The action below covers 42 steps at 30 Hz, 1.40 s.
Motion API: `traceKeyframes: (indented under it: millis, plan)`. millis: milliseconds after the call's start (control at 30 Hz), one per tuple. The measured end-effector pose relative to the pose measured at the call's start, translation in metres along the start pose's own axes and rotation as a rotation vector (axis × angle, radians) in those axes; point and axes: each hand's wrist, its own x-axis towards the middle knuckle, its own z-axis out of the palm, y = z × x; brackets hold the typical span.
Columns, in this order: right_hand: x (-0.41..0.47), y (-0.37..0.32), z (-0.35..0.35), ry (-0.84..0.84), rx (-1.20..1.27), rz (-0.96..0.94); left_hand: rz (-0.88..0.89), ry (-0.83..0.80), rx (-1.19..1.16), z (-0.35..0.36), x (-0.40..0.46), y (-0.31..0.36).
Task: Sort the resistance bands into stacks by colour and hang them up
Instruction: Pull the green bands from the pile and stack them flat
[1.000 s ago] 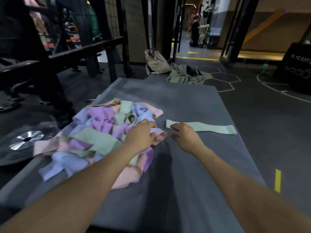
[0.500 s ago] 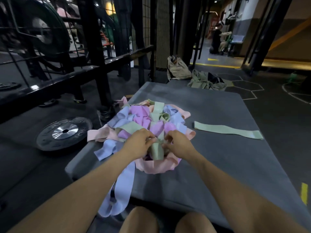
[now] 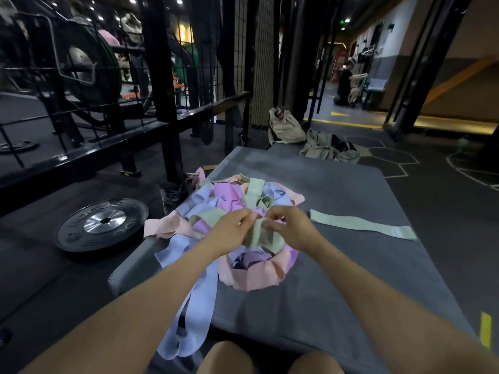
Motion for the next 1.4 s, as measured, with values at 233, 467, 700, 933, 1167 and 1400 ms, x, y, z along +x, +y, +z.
traceKeyframes:
  millis: [233, 467, 700, 933, 1167, 1400]
  plan:
    - [0.022, -0.021, -0.054, 0.166, 0.297, 0.021, 0.037, -0.008, -0.207, -0.025, 0.026, 0.03]
    - [0.017, 0.002, -0.077, 0.39, 0.513, 0.17, -0.023, -0.084, -0.267, -0.032, 0.035, 0.018]
    - [-0.009, 0.006, -0.103, 0.322, 0.333, 0.168, -0.02, 0.118, -0.139, -0.031, 0.041, 0.021]
    - [-0.022, 0.021, -0.091, 0.214, -0.275, 0.238, -0.025, 0.433, -0.039, -0.014, 0.044, 0.036]
    - [-0.023, 0.02, -0.085, 0.412, -0.254, 0.239, -0.174, 0.277, 0.025, 0.01, 0.04, 0.041]
    - [-0.028, 0.009, -0.077, 0.266, -0.175, 0.08, 0.039, -0.131, -0.083, 0.04, 0.033, 0.055]
